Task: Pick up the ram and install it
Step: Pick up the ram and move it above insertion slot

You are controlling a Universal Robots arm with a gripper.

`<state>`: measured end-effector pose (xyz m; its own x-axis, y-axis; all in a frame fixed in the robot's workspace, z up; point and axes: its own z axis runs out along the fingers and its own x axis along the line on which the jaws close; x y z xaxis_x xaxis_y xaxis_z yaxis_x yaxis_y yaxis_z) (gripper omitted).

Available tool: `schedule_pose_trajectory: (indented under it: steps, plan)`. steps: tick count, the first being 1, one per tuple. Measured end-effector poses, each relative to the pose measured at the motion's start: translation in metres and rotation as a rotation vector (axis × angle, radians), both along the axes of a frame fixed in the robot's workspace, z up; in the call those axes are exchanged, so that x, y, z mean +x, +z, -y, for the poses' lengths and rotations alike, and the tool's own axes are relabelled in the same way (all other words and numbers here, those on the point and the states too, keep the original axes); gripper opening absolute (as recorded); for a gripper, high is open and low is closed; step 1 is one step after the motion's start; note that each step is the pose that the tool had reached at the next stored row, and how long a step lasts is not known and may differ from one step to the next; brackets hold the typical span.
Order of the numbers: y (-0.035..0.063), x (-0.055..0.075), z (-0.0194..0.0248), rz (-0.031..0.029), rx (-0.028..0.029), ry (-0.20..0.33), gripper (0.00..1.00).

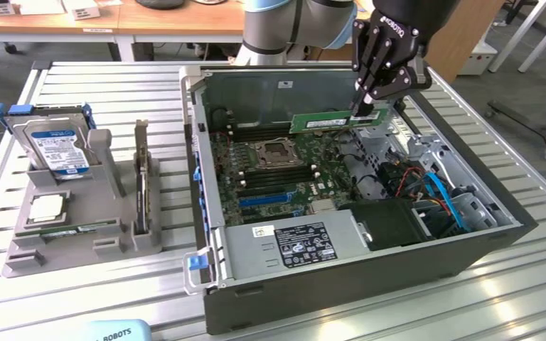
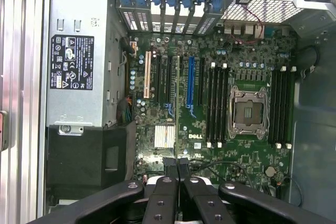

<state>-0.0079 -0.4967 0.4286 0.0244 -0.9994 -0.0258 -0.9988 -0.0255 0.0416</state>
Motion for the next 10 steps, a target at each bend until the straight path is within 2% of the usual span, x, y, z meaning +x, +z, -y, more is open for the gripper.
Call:
schedule_pose_trajectory:
  steps: [10]
  plan:
    - [-0.0001, 0.0002, -0.0003, 0.0, 0.0001, 0.0, 0.12]
